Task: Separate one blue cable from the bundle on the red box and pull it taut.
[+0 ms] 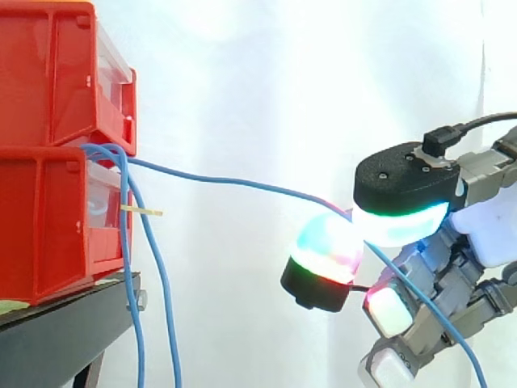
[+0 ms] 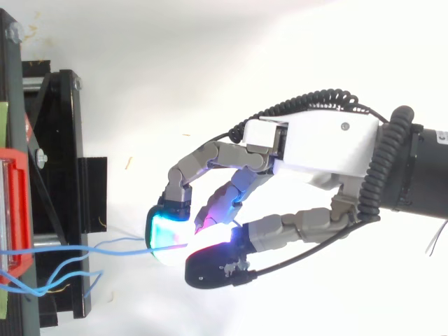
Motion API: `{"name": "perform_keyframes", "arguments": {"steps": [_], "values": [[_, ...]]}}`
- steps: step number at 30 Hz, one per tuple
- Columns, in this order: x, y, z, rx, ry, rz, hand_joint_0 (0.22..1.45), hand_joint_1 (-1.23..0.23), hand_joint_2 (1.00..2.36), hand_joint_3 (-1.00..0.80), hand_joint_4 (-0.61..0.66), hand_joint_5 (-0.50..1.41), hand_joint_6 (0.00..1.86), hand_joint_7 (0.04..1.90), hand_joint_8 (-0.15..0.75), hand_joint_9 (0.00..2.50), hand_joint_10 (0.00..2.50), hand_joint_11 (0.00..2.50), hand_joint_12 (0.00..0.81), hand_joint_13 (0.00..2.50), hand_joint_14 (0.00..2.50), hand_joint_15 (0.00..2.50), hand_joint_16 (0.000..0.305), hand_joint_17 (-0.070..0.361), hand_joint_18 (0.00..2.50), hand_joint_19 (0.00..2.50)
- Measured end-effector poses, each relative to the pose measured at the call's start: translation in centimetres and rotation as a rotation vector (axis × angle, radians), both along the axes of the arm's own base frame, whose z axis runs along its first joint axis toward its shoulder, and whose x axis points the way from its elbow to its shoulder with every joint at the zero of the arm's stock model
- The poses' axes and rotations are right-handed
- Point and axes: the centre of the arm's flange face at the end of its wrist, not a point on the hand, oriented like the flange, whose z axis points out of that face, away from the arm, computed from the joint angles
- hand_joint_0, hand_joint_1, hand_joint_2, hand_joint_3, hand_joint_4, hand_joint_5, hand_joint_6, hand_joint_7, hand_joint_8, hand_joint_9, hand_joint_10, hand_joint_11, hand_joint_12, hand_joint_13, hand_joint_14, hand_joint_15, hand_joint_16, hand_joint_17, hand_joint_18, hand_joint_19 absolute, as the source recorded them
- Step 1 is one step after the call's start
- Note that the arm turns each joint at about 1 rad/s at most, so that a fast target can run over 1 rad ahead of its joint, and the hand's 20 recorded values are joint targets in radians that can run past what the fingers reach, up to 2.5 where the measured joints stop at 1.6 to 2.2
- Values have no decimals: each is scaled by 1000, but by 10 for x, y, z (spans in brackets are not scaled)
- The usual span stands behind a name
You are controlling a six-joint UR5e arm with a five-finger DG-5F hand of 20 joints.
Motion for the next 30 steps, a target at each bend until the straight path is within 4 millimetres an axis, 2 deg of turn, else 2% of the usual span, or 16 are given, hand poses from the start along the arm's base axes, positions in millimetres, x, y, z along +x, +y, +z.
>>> {"name": "perform_keyframes", "arguments": {"steps": [30], "values": [[0, 2, 0, 0, 0, 3, 496, -836, 1437, -208, -91, -1, 863, 1011, 191, 1107, 8, 212, 391, 803, 15, 386, 50, 113, 147, 171]]}}
